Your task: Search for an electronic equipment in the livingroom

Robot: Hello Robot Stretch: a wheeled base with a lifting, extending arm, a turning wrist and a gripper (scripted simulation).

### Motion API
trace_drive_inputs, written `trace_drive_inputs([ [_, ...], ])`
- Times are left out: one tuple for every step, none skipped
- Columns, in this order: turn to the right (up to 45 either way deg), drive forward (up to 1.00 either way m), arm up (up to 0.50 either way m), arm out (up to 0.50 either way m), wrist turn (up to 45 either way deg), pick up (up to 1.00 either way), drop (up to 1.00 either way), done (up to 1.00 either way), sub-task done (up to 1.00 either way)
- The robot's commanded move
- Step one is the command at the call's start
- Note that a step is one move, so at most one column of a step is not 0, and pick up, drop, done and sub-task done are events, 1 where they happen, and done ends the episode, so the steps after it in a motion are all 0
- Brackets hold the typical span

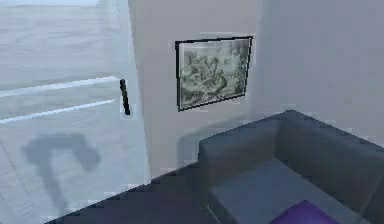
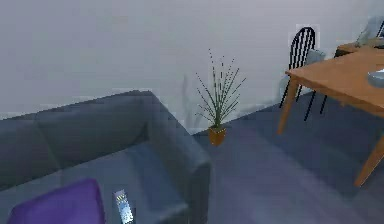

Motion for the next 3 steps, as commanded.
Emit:
trace_drive_inputs([
  [45.0,0.0,0.0,0.0,0.0,0.0,0.0,0.0,0.0],
  [45.0,0.0,0.0,0.0,0.0,0.0,0.0,0.0,0.0],
  [45.0,0.0,0.0,0.0,0.0,0.0,0.0,0.0,0.0],
])
